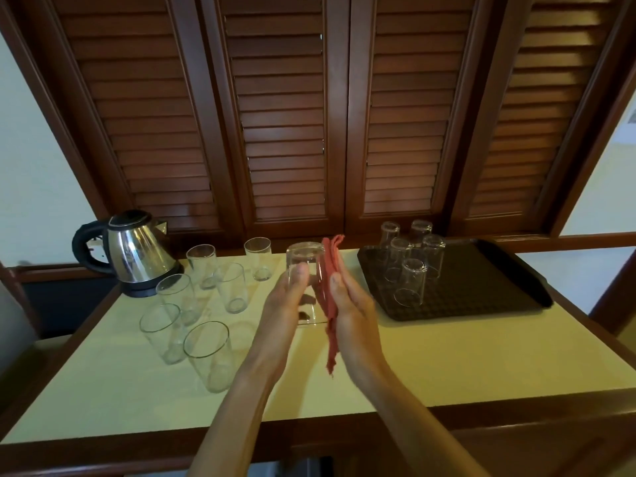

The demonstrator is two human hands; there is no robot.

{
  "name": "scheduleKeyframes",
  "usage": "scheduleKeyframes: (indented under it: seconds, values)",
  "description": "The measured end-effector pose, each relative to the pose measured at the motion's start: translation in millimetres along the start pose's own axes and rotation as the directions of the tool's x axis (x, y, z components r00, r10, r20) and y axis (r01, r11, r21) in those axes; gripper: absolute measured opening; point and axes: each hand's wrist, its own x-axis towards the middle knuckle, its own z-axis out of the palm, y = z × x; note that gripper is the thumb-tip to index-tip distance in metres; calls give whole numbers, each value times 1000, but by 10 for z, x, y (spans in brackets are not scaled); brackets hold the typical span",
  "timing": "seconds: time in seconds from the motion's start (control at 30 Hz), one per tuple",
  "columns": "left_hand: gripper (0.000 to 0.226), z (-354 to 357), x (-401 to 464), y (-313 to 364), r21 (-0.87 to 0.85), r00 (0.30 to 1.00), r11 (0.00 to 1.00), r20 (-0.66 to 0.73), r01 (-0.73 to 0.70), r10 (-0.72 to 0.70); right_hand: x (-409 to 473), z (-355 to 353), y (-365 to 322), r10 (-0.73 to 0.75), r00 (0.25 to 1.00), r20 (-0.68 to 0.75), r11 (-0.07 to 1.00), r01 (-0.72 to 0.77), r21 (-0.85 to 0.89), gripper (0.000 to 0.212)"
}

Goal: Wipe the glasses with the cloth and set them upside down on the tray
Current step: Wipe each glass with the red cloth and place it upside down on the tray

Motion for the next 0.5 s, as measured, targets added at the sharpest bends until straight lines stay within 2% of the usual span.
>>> scheduleKeyframes:
  seconds: [0.03, 0.1, 0.17, 0.23, 0.3, 0.4, 0.5]
  values:
    - [43, 23, -32, -32, 33, 1000, 999, -4, 11, -11, 62, -34, -11, -4, 1000, 16, 1000, 4, -2, 45]
    - [43, 58, -45, -43, -18, 998, 1000, -58, 3, -4, 61, -32, -68, -81, 995, 55, 995, 85, -61, 45]
    - [47, 98, -26, 21, -142, 986, 990, -163, 5, -29, -77, 13, -17, -164, 983, 85, 974, 175, -142, 46]
    - [53, 118, 8, 55, -310, 960, 951, -266, 6, -93, -273, 72, 101, -253, 966, 56, 944, 260, -206, 47]
    - [57, 116, 12, 42, -469, 948, 883, -279, 2, -150, -353, 77, 152, -280, 960, 2, 946, 276, -173, 49]
    - [54, 130, -62, -12, -601, 967, 799, -188, 24, -170, -171, -14, -30, -85, 994, -71, 996, 85, 5, 48]
    - [50, 171, -115, -13, -674, 982, 739, -121, 25, -144, -1, -127, -150, 124, 988, -88, 979, -108, 171, 40]
